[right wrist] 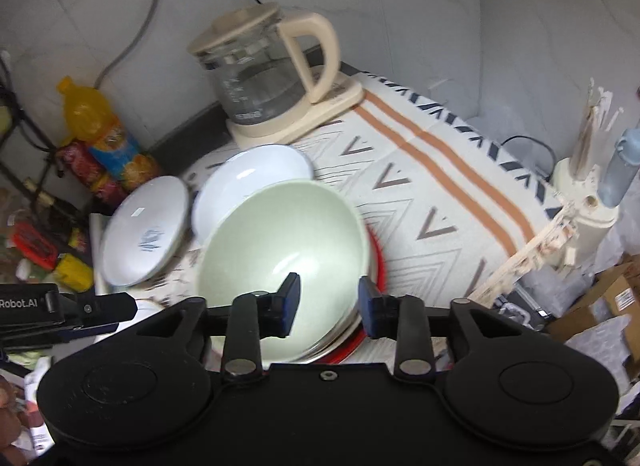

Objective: Organize plates and bowls
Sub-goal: 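Move the right tool to the white 'Sweet' plate's rim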

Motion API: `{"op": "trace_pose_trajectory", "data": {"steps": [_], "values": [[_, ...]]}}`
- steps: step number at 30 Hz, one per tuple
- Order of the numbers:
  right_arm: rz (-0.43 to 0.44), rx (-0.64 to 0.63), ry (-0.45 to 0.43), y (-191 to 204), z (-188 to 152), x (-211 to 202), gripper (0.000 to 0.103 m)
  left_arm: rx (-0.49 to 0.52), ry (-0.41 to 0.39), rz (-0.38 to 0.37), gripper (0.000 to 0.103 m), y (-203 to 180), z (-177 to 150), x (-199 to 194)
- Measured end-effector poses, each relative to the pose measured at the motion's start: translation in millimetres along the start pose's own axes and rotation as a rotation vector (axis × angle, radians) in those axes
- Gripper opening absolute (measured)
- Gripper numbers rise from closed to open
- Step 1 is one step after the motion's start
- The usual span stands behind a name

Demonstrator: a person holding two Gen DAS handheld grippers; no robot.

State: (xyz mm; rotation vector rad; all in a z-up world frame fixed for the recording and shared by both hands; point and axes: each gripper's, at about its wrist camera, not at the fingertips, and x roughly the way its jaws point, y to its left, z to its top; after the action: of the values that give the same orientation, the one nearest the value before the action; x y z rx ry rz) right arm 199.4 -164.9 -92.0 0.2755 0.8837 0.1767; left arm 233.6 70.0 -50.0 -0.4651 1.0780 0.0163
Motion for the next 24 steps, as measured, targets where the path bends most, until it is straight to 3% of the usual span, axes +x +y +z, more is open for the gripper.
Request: {"op": "trace_pose_trajectory", "data": {"steps": [4, 7, 14, 24], "values": [[0.032, -0.014, -0.033, 10.6, -12.9, -15.9, 0.048, -0.002, -0.048, 0.051, 0.066, 16.1, -11.0, -27.3], [0.055, -0.031, -0.046, 18.8, -21.0, -26.0, 0.054, -0.019, -0.070, 0.068, 0.073, 29.5, -21.4, -41.5], [0.097, -0.121, -0.084, 47.2, -33.3, -50.3, 0.080, -0.013, -0.137, 0.136, 0.082, 50.3, -41.4, -71.7], [0.159, -0.225, -0.035, 88.8, -54.4, -43.6, 0.089, -0.064, -0.131, 0.179, 0.084, 90.8, -62.5, -78.0]]}}
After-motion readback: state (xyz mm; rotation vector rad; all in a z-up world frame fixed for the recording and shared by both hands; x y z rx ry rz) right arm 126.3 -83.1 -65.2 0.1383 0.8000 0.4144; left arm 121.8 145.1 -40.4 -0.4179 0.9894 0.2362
